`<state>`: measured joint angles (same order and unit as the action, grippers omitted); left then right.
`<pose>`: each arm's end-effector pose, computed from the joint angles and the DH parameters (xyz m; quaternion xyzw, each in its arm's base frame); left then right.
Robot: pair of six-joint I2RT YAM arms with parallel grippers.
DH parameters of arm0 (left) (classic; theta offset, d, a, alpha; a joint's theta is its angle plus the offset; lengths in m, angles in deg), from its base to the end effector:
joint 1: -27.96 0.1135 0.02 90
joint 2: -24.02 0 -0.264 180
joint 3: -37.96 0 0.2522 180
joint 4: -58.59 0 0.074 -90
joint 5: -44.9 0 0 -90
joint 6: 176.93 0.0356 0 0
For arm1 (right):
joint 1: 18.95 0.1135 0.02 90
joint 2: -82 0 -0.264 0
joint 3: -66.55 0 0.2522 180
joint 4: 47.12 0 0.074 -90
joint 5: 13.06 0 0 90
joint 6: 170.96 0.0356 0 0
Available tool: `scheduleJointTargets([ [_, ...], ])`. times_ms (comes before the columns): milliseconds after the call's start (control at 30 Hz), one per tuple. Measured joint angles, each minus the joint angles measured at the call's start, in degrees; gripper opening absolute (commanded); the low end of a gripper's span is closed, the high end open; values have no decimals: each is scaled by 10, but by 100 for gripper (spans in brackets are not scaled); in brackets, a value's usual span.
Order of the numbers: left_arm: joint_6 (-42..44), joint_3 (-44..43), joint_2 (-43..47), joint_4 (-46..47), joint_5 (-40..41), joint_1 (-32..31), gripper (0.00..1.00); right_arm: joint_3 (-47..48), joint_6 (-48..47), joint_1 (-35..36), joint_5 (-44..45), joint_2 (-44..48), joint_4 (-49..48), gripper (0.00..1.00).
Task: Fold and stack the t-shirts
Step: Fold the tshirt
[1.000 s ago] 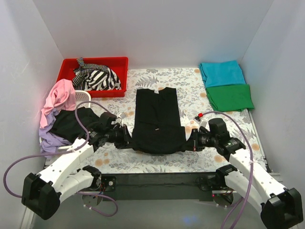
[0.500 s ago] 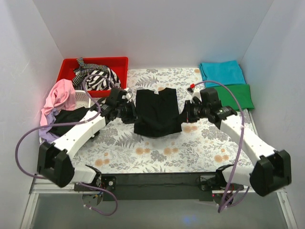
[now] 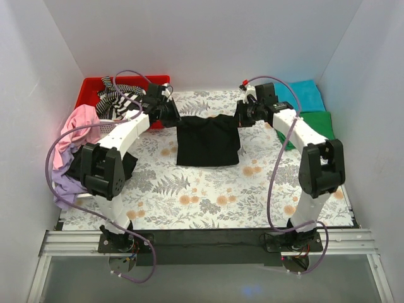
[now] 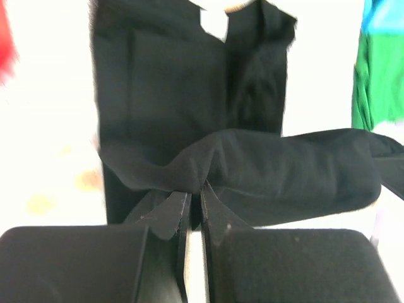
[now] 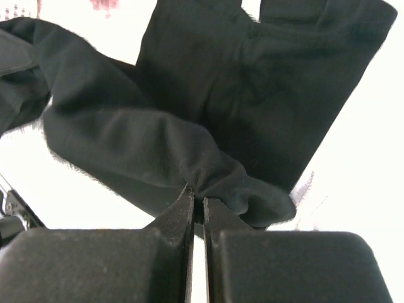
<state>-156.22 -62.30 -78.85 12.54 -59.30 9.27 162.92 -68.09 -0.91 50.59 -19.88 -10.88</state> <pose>0.3784 -0.1372 0.2779 -0.3573 0.8580 -0.3265 0.1717 0.3796 0.1403 0.2771 -0.1331 0.8835 0.3065 0.3281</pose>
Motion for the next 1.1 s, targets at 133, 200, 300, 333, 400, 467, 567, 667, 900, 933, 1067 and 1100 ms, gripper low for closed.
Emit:
scheduleJointTargets([
  [133, 10, -49, -69, 23, -10, 28, 0, 81, -5, -17, -24, -91, -2, 1],
  [200, 11, -72, -112, 41, -28, 42, 5, 130, -5, -25, -34, -145, -5, 19],
  [300, 15, -93, -172, 69, -64, 55, 43, 189, -4, -34, -48, -212, -8, 50],
  [333, 16, -97, -193, 82, -75, 58, 53, 210, -3, -38, -53, -239, -14, 63],
  [400, 17, -108, -230, 103, -94, 63, 58, 234, -3, -43, -53, -274, -27, 70],
  [467, 21, -131, -248, 118, -97, 58, 59, 256, 0, -51, -53, -306, -35, 72],
  [567, 38, -164, -259, 134, -78, 54, 61, 261, -3, -59, -41, -315, -35, 72],
  [667, 49, -171, -252, 140, -64, 61, 61, 261, -11, -64, -36, -295, -35, 73],
  [900, 34, -121, -173, 164, -108, 71, 61, 254, -11, -57, -78, -203, -49, 71],
  [933, 28, -111, -161, 174, -127, 71, 61, 254, -11, -53, -88, -196, -52, 70],
  [1067, 2, -94, -153, 211, -218, 68, 61, 253, -8, -28, -125, -202, -60, 69],
  [1100, -4, -91, -159, 219, -237, 66, 61, 253, -8, -23, -131, -209, -60, 69],
])
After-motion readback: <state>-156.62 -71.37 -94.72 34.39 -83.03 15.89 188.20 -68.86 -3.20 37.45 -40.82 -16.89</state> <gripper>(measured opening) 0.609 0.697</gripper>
